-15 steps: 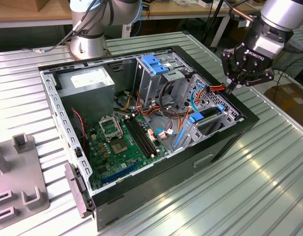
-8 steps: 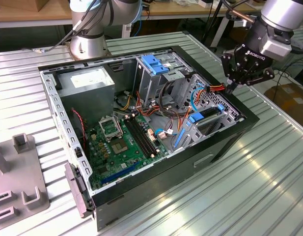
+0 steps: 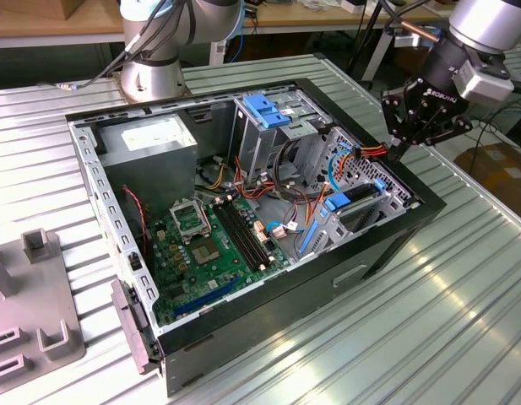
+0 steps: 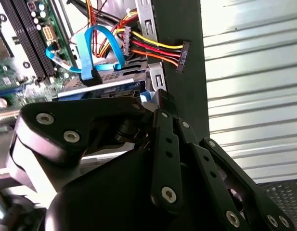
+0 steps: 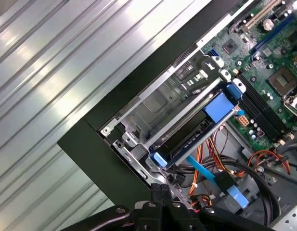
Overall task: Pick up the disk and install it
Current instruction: 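Insert the first disk wire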
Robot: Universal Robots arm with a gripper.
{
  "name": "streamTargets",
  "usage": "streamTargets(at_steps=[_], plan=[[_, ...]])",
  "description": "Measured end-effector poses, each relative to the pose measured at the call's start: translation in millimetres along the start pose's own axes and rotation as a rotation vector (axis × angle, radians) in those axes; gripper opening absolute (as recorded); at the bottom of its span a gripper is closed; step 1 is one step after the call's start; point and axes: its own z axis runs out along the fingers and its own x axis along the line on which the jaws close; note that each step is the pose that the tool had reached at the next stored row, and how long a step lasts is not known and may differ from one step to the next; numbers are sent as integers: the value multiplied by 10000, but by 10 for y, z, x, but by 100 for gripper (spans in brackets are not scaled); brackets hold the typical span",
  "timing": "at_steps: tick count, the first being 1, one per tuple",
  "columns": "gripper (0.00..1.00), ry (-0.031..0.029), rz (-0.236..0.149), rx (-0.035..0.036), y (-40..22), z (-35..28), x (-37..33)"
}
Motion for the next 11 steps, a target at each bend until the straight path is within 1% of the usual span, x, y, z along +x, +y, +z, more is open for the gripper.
streamTargets(at_steps=[2,3,5,8,11], plan=[[10,-4,-172,-4,-5,0,6],[11,-4,-176,-4,-5,0,6],[24,-5,-215,-4,-18,1,-4],[24,-10,-458,-9,-51,2,-31],[24,-14,-677,-15,-70,9,-40]])
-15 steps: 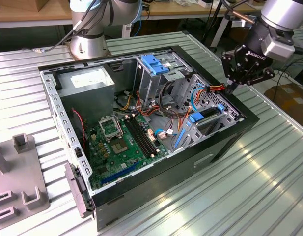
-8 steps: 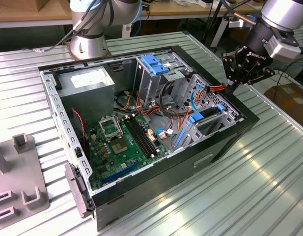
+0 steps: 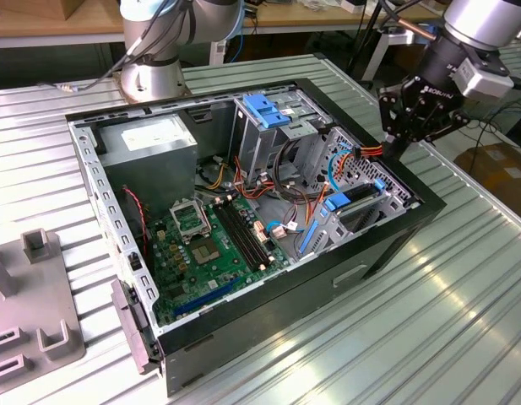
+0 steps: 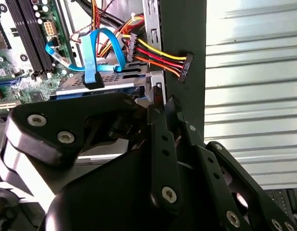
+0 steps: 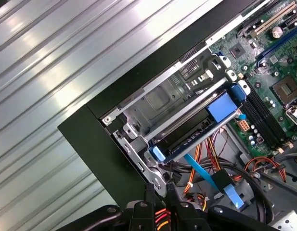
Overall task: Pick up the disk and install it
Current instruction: 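Insert the first disk wire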
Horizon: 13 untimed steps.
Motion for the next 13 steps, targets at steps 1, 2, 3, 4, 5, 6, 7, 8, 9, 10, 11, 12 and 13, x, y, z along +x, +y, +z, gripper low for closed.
streamTargets(at_steps=[1,2,3,4,5,6,7,8,9,10,11,12,13], plan=[[24,-3,-80,-1,-3,3,1],[24,-4,-264,-7,-5,7,2],[24,-11,-575,-13,-5,13,2],[24,-18,-838,-17,-5,19,2],[24,-21,-1044,-22,-5,22,2],[24,-25,-1213,-26,-5,25,3],[24,-29,-1386,-30,-5,27,3],[24,-32,-1556,-33,-6,30,4],[24,-36,-1698,-36,-7,32,5],[24,-38,-1816,-38,-10,33,8],[24,-41,-1887,-37,-15,35,10],[24,-43,-1934,-38,-17,36,10],[24,-42,-1949,-39,-17,36,10]])
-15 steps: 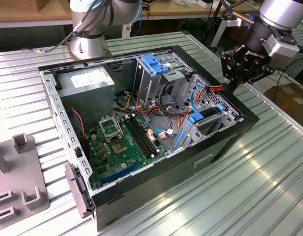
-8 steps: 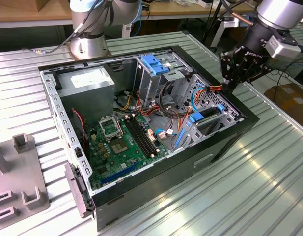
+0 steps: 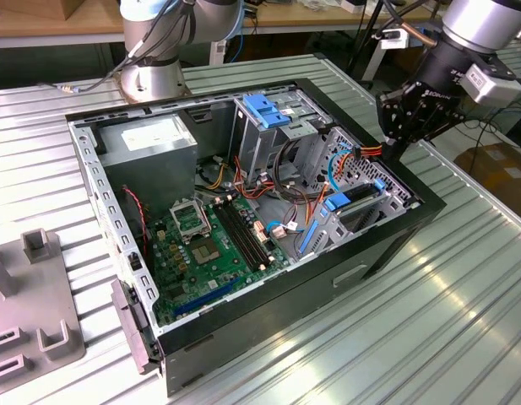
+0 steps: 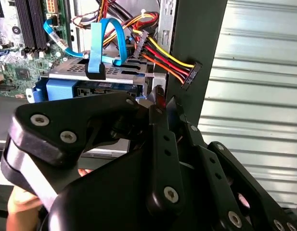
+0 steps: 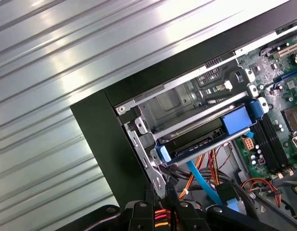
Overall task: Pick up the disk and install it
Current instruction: 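Insert the first disk wire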
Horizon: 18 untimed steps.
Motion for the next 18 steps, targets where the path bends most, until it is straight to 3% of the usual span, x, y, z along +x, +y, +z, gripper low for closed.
streamTargets(at_steps=[18], plan=[[24,-2,-104,-3,-1,-1,0]])
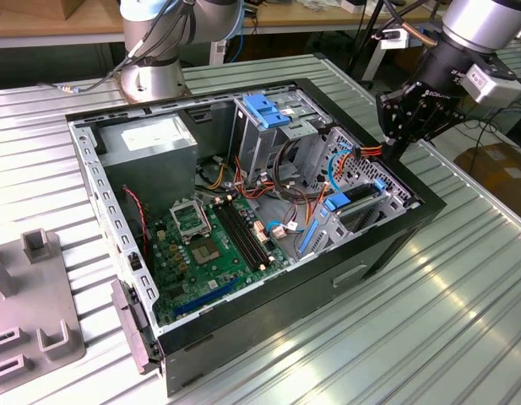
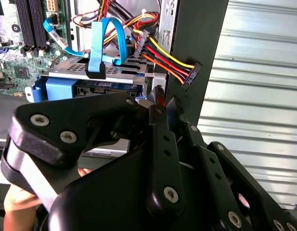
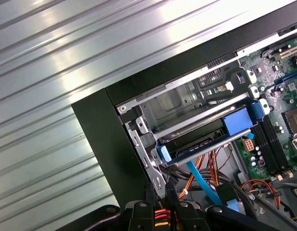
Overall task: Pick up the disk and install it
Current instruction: 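Insert the first disk wire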
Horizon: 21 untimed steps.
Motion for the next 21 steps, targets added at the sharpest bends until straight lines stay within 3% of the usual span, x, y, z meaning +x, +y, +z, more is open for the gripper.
streamTargets(at_steps=[14,21], plan=[[24,10,-197,2,-3,7,6],[24,16,-552,0,-77,13,59]])
